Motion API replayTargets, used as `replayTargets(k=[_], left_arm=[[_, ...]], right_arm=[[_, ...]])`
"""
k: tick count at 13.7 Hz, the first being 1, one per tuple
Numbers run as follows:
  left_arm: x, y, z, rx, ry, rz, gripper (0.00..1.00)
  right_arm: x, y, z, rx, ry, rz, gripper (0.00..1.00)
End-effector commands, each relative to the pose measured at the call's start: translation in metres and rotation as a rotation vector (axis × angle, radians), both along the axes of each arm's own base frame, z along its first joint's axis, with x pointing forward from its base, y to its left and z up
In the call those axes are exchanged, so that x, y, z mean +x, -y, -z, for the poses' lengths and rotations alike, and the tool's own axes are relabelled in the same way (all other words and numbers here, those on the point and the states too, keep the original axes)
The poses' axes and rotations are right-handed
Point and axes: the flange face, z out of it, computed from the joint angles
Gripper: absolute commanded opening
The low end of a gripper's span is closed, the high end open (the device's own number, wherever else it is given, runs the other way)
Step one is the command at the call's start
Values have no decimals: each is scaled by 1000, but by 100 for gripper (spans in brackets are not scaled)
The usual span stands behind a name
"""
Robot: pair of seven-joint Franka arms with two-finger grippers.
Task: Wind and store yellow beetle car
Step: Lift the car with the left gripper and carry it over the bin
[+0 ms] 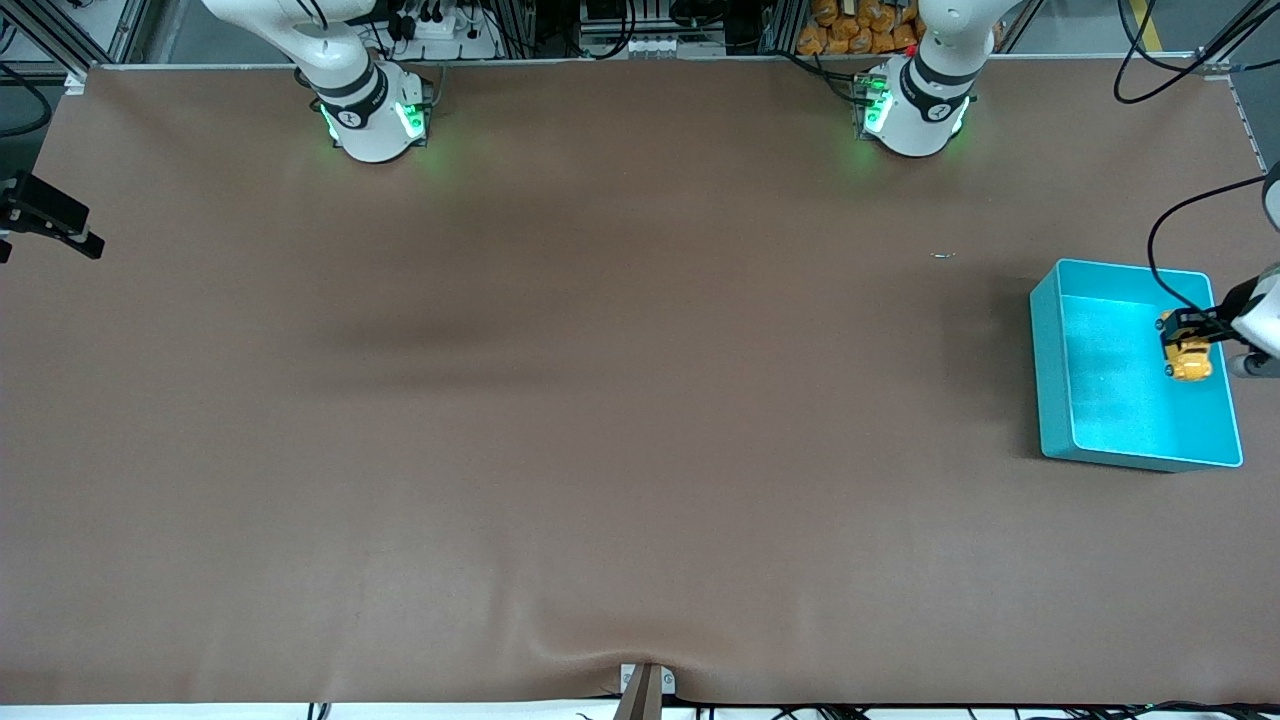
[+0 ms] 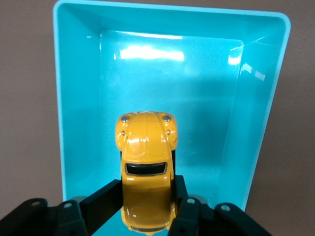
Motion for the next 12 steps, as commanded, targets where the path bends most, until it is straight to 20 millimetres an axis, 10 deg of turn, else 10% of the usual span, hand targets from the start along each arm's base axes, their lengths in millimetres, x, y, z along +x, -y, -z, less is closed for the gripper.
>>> replayTargets(k=[1, 12], left_arm=[[10, -7, 19, -16, -17, 25, 0], [17, -15, 101, -1, -25, 121, 0]], right_arm=[[-2, 2, -5, -11, -2, 12, 100], [-2, 2, -5, -11, -2, 11, 100]])
